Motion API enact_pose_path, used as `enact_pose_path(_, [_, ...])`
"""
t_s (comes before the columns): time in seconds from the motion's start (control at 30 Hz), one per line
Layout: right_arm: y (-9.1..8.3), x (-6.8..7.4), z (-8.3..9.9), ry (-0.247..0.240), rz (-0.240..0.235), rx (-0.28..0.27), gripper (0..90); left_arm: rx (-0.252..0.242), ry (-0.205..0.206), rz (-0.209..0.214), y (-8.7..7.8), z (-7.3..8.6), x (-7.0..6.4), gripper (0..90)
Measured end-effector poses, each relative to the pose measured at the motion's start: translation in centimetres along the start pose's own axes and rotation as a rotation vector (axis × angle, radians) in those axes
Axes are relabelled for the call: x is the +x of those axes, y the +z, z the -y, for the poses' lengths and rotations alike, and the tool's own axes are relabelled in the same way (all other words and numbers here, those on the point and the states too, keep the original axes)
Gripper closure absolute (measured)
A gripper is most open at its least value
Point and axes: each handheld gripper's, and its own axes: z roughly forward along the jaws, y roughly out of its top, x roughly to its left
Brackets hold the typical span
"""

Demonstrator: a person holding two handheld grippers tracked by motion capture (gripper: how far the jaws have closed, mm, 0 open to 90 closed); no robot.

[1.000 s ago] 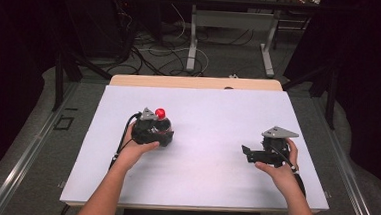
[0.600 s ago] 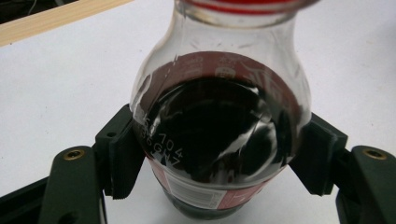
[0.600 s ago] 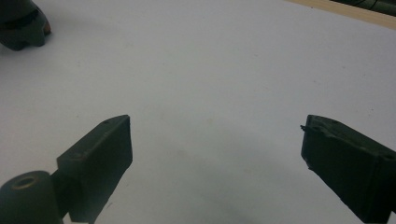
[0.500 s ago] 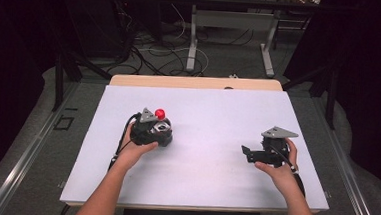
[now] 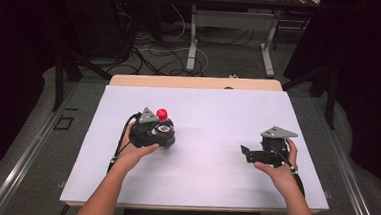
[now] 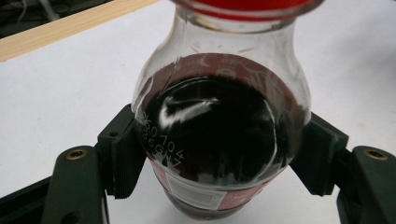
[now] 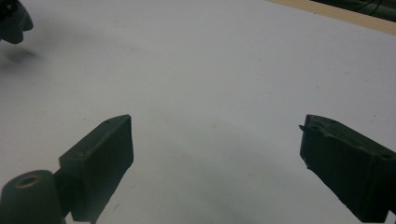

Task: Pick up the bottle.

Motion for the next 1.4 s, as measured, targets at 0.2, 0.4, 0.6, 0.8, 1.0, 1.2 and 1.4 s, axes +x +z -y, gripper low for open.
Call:
enact_pose_path(0.2, [-0.4,0.5,-0.4,-0.013,-0.009,-0.013,9.9,0.020,0.049,0.055,-1.5,-1.2,-2.4,29.6])
enact_pose_path(0.4, [-1.0,1.5,-1.1,-0.026,-0.054,-0.035,13.6,0.013,0.096,0.103,-2.3,-1.7,-4.5,29.6])
enact_pose_path(0.6, [-2.1,2.9,-2.1,-0.046,-0.098,-0.072,15.2,0.027,0.116,0.149,-2.4,-1.7,-5.8,29.7])
enact_pose_path(0.8, [-3.7,5.0,-3.4,-0.075,-0.164,-0.125,23.3,0.042,0.136,0.182,-1.5,-1.3,-7.5,29.8])
enact_pose_path(1.0, [-4.6,7.5,-4.5,-0.106,-0.215,-0.152,27.4,0.033,0.142,0.200,-0.3,-0.7,-9.1,30.0])
enact_pose_path(1.2, [-4.5,9.2,-5.6,-0.140,-0.271,-0.152,32.4,0.043,0.141,0.201,0.1,-0.5,-9.7,29.9])
enact_pose_path(1.4, [-4.0,10.6,-6.8,-0.128,-0.335,-0.150,40.0,0.038,0.128,0.208,0.4,-0.3,-9.8,29.9])
